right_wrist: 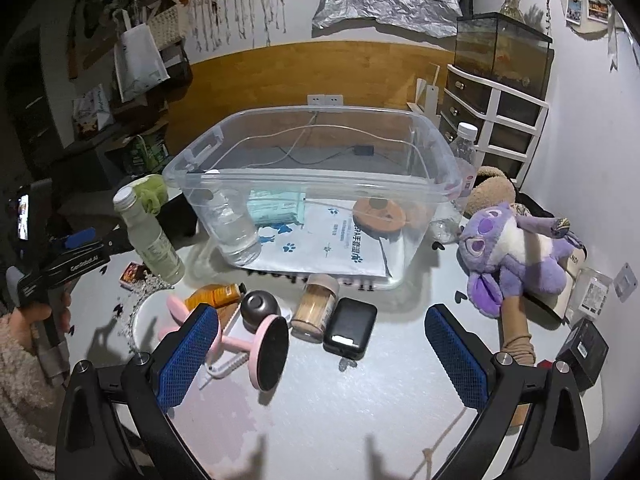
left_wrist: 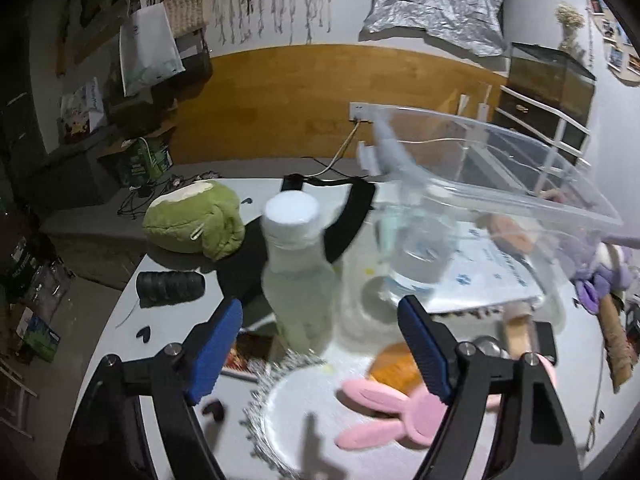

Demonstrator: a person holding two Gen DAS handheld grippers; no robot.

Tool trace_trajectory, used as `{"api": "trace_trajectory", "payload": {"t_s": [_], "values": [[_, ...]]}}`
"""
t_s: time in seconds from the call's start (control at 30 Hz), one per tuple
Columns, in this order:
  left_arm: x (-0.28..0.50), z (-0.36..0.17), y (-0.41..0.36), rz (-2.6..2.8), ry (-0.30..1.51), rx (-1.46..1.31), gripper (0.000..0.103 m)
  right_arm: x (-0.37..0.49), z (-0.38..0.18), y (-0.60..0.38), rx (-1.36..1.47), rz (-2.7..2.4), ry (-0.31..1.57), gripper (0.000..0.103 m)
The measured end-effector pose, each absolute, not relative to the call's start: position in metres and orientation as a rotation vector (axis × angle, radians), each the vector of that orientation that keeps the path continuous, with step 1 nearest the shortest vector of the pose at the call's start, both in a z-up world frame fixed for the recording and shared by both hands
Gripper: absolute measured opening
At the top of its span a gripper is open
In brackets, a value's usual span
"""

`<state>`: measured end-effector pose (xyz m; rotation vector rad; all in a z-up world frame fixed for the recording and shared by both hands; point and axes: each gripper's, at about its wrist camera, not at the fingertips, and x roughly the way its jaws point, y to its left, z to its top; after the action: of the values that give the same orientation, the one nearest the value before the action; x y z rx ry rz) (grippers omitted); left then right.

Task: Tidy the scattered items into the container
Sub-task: 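Grasp the white-capped milky bottle with the left tool and lift it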

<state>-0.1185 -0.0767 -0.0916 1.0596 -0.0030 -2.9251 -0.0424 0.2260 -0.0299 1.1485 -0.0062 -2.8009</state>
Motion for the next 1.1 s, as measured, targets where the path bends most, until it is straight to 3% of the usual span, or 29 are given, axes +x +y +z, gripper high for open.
{"api": "trace_trajectory", "payload": {"t_s": [0.07,0.2,0.33,0.43,1.1], "values": [[-0.132,-0.098,-0.085,-2.920,-0.028,1.057,0.072,-0.047,-0.031,0.221,1.158,-2.803,-0.014,0.103],[-0.152,-0.107,-0.090,-2.941,-0.087,1.058,0.069,-0.057,-0.036,0.205,1.186,-2.795,0.006,0.103],[-0.167,-0.116,-0.090,-2.971,-0.135,1.094,0.051,-0.066,-0.043,0.188,1.213,-2.778,0.040,0.103],[-0.173,-0.117,-0.095,-2.994,-0.115,1.120,0.044,-0.072,-0.051,0.176,1.238,-2.760,0.048,0.103],[-0.161,-0.118,-0.197,-3.017,0.317,1.145,0.047,-0.104,-0.073,0.123,1.295,-2.643,0.073,0.103]]}}
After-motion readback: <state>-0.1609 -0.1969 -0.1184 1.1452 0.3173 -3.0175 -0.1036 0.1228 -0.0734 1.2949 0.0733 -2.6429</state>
